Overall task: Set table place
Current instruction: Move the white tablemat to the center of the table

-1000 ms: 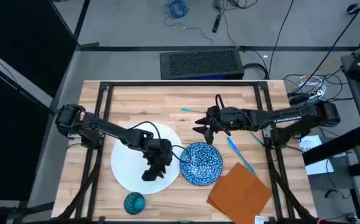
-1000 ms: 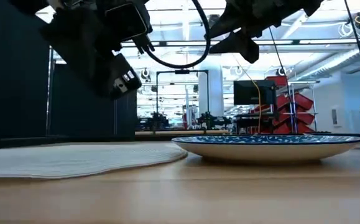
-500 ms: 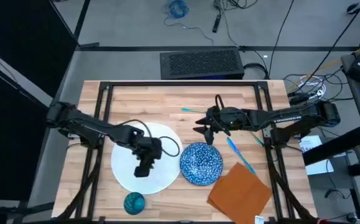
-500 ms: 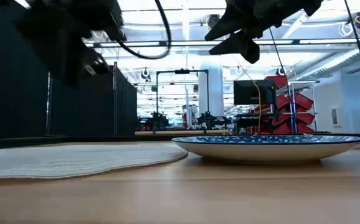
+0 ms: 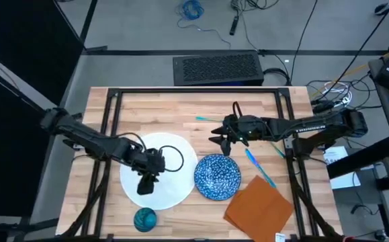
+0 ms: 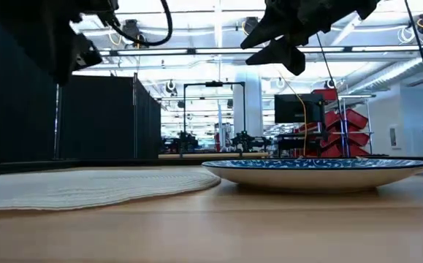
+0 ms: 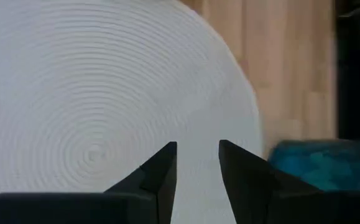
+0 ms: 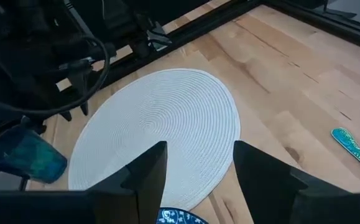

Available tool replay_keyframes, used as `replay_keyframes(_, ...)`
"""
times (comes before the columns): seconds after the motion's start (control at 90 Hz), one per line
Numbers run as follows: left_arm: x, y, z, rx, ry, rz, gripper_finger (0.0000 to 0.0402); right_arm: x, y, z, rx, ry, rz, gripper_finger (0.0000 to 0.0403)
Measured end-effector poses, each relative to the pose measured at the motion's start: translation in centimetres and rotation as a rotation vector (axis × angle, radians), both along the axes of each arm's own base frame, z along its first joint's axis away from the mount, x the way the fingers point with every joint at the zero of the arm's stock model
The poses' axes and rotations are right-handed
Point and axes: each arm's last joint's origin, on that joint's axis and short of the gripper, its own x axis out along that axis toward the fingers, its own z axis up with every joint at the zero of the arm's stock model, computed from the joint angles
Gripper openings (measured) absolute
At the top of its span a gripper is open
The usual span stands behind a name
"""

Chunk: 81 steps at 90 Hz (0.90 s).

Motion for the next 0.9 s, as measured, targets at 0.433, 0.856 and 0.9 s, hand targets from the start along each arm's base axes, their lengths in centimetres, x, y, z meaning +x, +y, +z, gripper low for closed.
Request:
replay_keyframes(0.433,2.3,0.0,-6.7,0.06,0.218,-0.126,0.0102,0.0,0.1,0.0,0.009,0.005,0.003,0.0171)
replay_keyframes(0.856,3.2,-0.4,-7.3,0.067,0.162,-0.167,0.0001,0.0,0.1,0.0,0.006,0.005,0.004,0.0171)
replay_keyframes(0.9,3.4,-0.4,-7.5,0.067,0.153,-0.171,0.0,0.0,0.1,0.0,0.006,0.005,0.004,0.0171)
